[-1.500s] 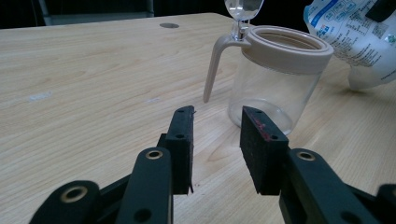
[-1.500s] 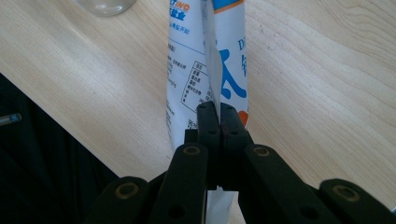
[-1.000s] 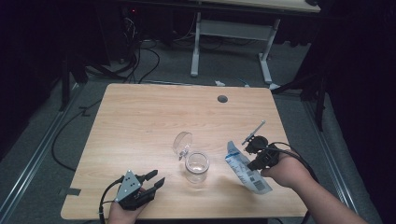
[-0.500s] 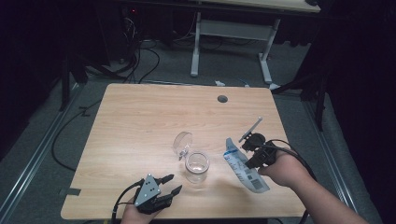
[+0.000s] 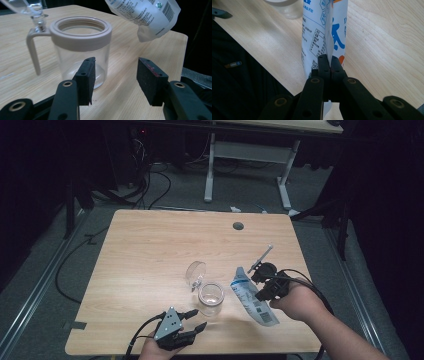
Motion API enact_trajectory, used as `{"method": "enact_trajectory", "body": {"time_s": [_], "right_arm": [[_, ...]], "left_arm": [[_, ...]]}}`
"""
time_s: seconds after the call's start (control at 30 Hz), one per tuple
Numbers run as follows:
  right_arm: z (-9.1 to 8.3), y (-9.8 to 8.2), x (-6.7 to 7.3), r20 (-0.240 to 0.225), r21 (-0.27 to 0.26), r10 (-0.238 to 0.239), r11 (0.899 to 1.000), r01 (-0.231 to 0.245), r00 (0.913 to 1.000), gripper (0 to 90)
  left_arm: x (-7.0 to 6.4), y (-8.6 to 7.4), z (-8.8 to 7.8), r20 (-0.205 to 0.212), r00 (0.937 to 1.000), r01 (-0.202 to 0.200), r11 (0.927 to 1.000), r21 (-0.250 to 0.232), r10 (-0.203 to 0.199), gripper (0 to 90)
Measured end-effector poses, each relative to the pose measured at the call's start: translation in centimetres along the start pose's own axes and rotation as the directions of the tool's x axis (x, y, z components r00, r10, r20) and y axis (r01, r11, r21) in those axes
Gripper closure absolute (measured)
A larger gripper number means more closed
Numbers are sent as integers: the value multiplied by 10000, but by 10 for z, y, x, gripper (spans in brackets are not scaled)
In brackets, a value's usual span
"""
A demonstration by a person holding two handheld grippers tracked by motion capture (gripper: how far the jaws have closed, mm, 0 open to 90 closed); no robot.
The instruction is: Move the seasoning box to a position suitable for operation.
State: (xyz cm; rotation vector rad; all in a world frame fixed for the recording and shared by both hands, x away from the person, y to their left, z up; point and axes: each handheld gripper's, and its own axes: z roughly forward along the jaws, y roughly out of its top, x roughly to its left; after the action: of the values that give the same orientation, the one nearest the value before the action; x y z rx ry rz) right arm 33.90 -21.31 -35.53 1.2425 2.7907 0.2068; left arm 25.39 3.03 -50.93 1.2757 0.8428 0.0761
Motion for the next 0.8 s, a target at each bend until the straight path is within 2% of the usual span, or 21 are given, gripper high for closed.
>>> {"method": "enact_trajectory", "body": {"time_s": [0.17,0.27,0.57,0.67,0.7,0.77,0.8], "right_arm": [[-2,3,5,27,80,-268,9996,268,9996,900],[-6,5,7,7,160,-268,9995,267,9996,900],[-12,7,14,-17,138,-112,9998,113,9999,900],[-13,8,17,-70,141,-172,9998,173,9998,900],[-14,9,19,-144,82,-369,9993,370,9992,900],[-14,9,20,-184,88,-331,9994,333,9993,900],[-15,10,23,-180,24,-554,9985,555,9983,900]], "left_arm": [[-11,-6,9,331,9985,-445,9989,160,440,472],[-17,-12,17,468,9968,-660,9975,257,647,434],[-32,-29,38,1018,9901,-1028,9931,569,967,390],[-37,-34,45,1174,9886,-1014,9931,584,940,383],[-38,-35,47,1212,9880,-1037,9929,584,961,377],[-41,-37,50,1303,9857,-1156,9911,655,1064,376],[-44,-40,54,1336,9857,-1123,9915,658,1027,376]]}}
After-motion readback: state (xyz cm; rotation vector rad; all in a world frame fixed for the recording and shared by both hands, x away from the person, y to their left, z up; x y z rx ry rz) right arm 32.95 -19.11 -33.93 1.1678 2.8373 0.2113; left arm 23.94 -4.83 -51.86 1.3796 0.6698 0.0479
